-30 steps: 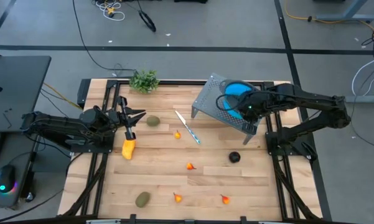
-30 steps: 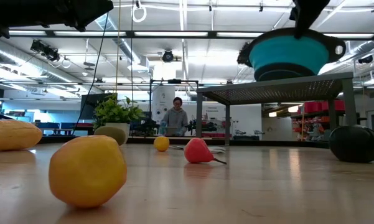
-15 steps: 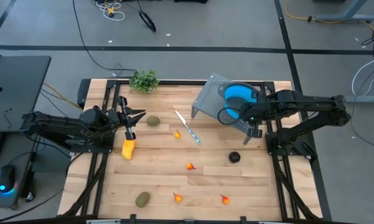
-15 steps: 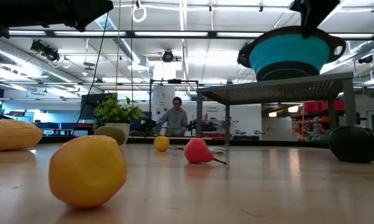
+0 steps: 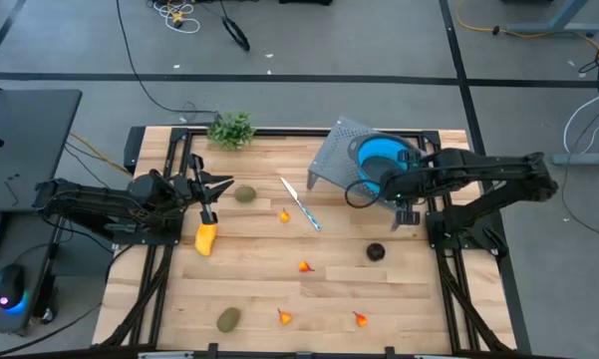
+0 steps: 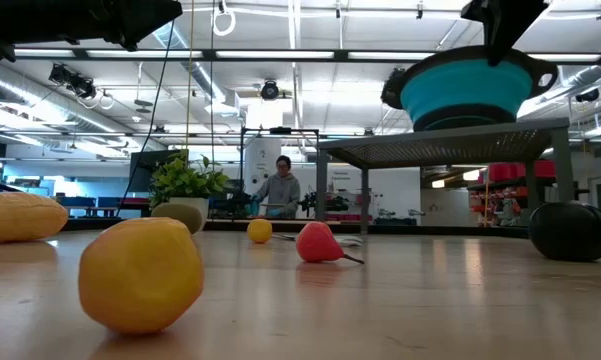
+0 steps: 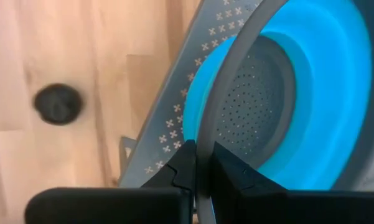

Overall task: Pick & Place Fruit
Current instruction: Put the blue strainer bowl on the shelf

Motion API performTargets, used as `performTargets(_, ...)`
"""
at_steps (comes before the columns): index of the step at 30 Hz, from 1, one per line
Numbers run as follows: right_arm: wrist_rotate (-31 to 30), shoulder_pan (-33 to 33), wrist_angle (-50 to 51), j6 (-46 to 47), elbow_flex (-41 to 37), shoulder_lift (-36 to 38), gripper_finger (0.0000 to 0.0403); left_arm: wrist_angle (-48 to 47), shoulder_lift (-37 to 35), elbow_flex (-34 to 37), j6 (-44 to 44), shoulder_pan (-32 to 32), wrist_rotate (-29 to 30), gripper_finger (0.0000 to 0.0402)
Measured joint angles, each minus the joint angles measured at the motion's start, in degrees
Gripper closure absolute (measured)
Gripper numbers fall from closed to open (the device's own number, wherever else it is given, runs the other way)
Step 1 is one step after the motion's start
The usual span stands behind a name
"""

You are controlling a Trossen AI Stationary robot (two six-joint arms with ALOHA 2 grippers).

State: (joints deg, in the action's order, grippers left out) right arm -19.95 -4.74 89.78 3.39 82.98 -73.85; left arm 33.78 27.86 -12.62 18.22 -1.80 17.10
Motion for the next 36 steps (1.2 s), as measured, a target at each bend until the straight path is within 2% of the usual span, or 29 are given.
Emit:
performTargets(5,-4.6,-1.2,0.5,-3.1,0.0,-1.5,0.0373,0.0,0.0,0.0,0.0,0.0,0.0,0.0349)
performTargets(8,-5.2,-2.1,0.3,-4.7,0.0,-2.0,0.0373,0.0,0.0,0.0,0.5,0.0,0.1,0.0349)
performTargets(22,-8.3,-6.2,0.3,-0.5,2.4,-2.3,0.0374,0.0,0.0,0.0,0.1,0.0,0.0,0.0349)
performTargets(30,-7.8,-5.6,0.2,1.8,2.4,-1.9,0.0374,0.0,0.0,0.0,0.0,0.0,0.0,0.0349)
performTargets(36,-4.9,-1.7,0.2,4.6,1.6,1.4,0.0374,-0.1,0.0,0.0,-0.4,0.0,0.0,0.0349)
